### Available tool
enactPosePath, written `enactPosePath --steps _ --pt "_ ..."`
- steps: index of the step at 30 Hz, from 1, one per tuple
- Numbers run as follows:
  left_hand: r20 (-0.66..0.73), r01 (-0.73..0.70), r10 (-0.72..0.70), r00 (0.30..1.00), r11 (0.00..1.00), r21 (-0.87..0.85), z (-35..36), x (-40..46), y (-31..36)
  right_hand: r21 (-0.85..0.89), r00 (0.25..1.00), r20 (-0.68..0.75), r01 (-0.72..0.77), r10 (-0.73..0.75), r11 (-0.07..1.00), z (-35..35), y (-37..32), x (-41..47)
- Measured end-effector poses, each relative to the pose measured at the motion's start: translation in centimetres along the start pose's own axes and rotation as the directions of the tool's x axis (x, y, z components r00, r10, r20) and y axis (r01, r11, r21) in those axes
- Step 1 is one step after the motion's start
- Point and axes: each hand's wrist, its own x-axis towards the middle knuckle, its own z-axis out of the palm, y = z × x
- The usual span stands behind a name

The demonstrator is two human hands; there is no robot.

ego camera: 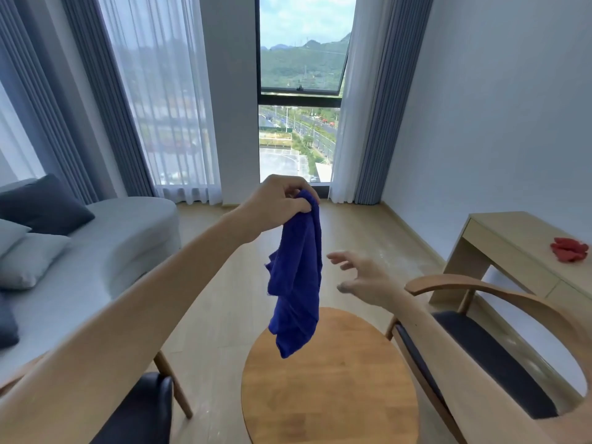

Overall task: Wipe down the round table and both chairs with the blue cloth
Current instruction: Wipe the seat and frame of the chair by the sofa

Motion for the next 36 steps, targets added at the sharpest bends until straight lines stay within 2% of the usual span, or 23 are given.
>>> enactPosePath --steps 2,4,8,14,18,21,24,26,29,31,33,36 --pt "-0.024 -0.042 0.042 0.999 0.999 0.004 -0.5 0.0 1.0 -0.089 0.991 0.111 -0.061 0.071 0.994 2.4 2.1 0.0" --pt "-0.052 -0.073 0.073 0.996 0.997 0.003 -1.3 -0.1 2.0 -0.129 0.981 0.156 -0.093 0.113 0.987 4.6 3.5 0.1" --pt "-0.111 -0.098 0.094 0.989 0.994 -0.036 -3.4 -0.4 3.3 -0.073 0.962 0.235 -0.128 0.142 0.989 7.6 4.8 0.4" --pt "-0.175 -0.077 0.054 0.983 0.989 -0.123 -6.8 -1.3 2.8 0.036 0.978 0.196 -0.074 0.066 0.997 8.3 4.4 0.8" --pt "-0.223 -0.066 0.019 0.975 0.976 -0.205 -7.9 -1.8 2.1 0.3 0.955 0.296 -0.092 -0.001 0.949 8.9 2.2 0.4" --pt "-0.213 -0.085 0.046 0.976 0.98 -0.181 -8.1 -2.0 2.3 0.265 0.959 0.276 -0.011 -0.065 0.964 11.2 0.2 0.8" --pt "-0.235 -0.097 0.052 0.971 0.978 -0.183 -8.8 -2.4 2.5 0.302 0.932 0.345 0.003 -0.112 0.953 13.4 -1.7 1.3" --pt "-0.249 -0.098 0.051 0.967 0.979 -0.181 -9.5 -2.7 2.7 0.288 0.949 0.289 0.036 -0.123 0.957 14.7 -2.9 1.8" --pt "-0.253 -0.099 0.06 0.966 0.984 -0.146 -10.5 -3.3 2.6 0.228 0.993 0.067 0.075 -0.092 0.971 15.9 -4.6 2.9" --pt "-0.279 -0.089 0.052 0.959 0.989 -0.119 -11.6 -3.7 2.2 0.2 0.996 -0.026 0.088 -0.084 0.976 15.6 -4.6 3.4" --pt "-0.325 -0.062 0.025 0.945 0.993 -0.102 -13.2 -4.3 1.3 0.157 0.992 -0.058 0.118 -0.11 0.981 13.6 -3.6 3.8" --pt "-0.412 0.026 -0.055 0.909 0.997 -0.075 -15.7 -5.3 -1.0 0.168 0.991 0.032 0.125 -0.132 0.978 9.0 -1.4 4.1"
